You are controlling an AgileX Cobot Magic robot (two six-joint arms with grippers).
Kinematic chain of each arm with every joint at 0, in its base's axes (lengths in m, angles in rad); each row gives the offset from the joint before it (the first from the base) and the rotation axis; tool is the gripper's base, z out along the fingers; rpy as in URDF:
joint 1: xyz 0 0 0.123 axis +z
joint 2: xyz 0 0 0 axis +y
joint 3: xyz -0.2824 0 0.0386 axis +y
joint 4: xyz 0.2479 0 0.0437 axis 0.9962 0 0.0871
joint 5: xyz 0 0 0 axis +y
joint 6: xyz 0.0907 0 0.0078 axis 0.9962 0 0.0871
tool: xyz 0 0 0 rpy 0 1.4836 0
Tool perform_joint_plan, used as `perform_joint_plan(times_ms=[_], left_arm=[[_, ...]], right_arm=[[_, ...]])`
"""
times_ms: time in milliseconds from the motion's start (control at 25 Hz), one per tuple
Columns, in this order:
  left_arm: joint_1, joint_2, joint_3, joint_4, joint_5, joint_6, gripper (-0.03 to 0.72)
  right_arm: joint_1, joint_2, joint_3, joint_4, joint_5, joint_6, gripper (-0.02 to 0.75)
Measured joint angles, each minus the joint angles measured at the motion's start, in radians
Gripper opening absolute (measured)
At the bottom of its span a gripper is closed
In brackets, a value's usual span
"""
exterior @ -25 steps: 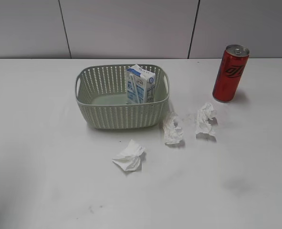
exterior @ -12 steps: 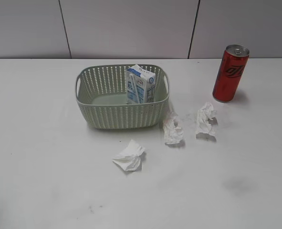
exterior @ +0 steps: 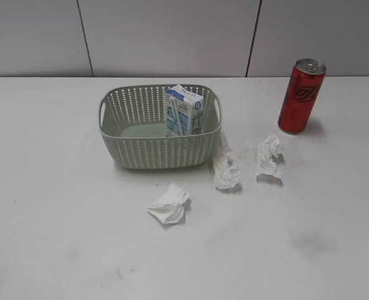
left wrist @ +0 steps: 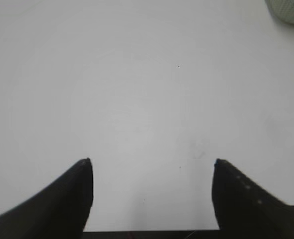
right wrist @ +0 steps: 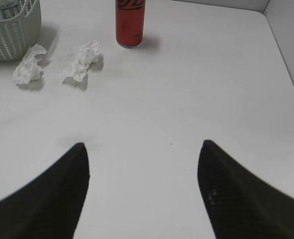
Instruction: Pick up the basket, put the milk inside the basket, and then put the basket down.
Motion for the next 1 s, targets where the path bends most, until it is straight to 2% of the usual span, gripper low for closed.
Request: perform_joint_plan(times_ms=[120,800,1000], left_arm=[[0.000,-0.067,0.036,0.000,-0.025,0.000,0.566],[0.000,-0.411,0.037,0.000,-0.037,0.000,0.566],[0.000,-0.432,0.038,0.000,-0.037,0.000,0.566]], right_arm=[[0.000,0.000,0.000,0.000,-0.001,0.000,0.539],[0.000,0.000,0.000,0.000,-0.001,0.000,0.539],[0.000,0.000,0.000,-0.001,-0.001,0.000,0.538]])
